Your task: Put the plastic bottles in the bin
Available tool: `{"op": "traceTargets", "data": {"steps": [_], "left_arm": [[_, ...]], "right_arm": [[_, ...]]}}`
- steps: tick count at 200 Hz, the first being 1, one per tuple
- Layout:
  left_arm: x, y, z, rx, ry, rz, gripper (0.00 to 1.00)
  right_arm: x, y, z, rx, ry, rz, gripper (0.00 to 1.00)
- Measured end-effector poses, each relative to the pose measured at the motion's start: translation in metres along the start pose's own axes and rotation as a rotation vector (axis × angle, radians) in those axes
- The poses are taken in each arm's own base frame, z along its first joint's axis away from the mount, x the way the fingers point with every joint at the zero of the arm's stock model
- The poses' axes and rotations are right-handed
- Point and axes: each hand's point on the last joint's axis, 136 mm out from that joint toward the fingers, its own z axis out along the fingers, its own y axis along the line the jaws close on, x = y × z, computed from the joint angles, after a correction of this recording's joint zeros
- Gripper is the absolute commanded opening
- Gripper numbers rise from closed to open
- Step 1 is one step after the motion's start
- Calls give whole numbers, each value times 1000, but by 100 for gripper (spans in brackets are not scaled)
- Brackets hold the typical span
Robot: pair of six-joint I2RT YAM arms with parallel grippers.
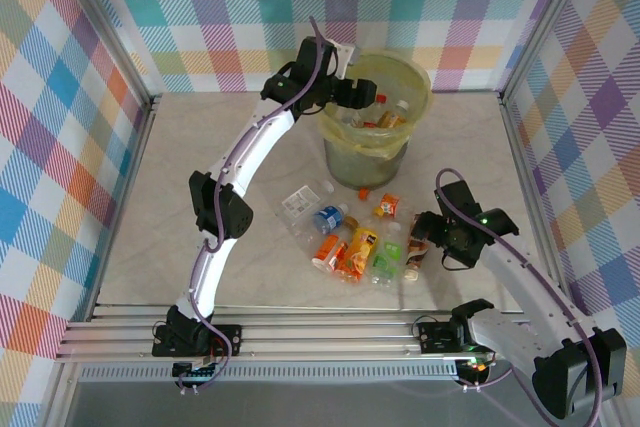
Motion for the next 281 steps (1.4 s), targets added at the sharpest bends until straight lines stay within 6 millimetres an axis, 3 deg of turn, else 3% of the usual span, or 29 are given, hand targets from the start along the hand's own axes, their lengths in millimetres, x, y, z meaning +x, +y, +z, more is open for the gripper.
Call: {"op": "traceTargets", "data": {"steps": [26, 66, 124, 155, 171, 193, 235, 281], "left_arm": [[0, -2, 0, 0, -1, -3, 100], [-18, -9, -20, -9, -46, -4, 100], [-80, -42, -112, 5, -226, 30, 100], [-94, -54, -155, 3, -280, 42, 100], [-87, -55, -170, -9, -273, 40, 100], [-63, -49, -185, -39, -249, 29, 100], [-3, -24, -214, -153, -254, -6, 100], [40, 1, -266, -286, -360, -71, 100]], "right_arm": [[2, 2, 1, -15, 8, 0, 95], [4, 4, 0, -30, 14, 2, 90], [6, 5, 0, -46, 18, 4, 87], [8, 4, 4, -42, 22, 4, 86], [9, 3, 7, -38, 27, 3, 86], [11, 4, 13, -32, 46, 1, 85], [15, 11, 26, -41, 89, -4, 83], [16, 16, 39, -30, 121, -12, 81]]}}
